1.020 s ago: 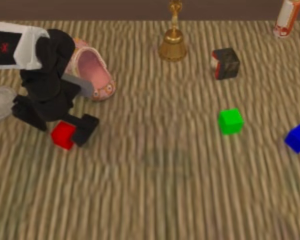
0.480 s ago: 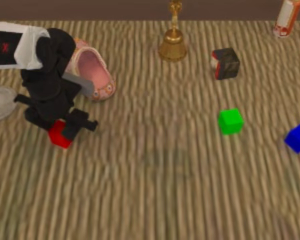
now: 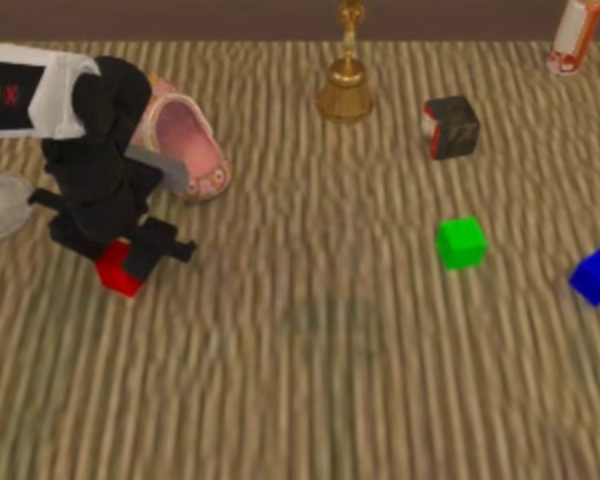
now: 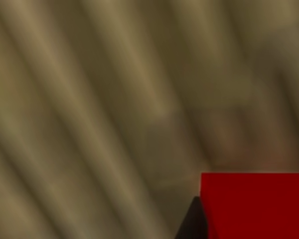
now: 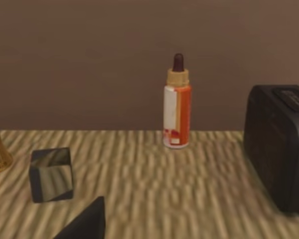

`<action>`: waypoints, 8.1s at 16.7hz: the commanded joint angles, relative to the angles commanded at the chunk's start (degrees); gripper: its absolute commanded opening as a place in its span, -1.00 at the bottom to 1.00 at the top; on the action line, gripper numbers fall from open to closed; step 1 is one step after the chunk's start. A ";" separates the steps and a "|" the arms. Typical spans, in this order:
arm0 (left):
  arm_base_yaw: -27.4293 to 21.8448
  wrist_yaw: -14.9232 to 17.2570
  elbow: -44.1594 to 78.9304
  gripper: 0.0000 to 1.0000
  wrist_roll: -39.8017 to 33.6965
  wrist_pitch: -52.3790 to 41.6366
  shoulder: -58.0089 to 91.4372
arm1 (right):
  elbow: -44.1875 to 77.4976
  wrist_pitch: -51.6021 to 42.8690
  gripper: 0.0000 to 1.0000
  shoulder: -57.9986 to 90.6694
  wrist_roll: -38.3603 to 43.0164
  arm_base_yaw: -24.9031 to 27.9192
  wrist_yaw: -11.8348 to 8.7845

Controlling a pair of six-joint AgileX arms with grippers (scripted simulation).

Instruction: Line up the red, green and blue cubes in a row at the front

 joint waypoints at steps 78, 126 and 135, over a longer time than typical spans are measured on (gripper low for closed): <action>-29.81 -2.08 -16.80 1.00 -56.51 -3.86 -20.17 | 0.00 0.00 1.00 0.00 0.00 0.00 0.00; 15.39 -0.61 -80.35 1.00 -12.39 46.23 -121.99 | 108.84 -68.56 1.00 130.53 9.81 21.68 0.22; 15.39 -0.61 -80.35 1.00 -12.39 46.23 -121.99 | 100.04 -55.57 1.00 134.46 10.09 21.91 0.26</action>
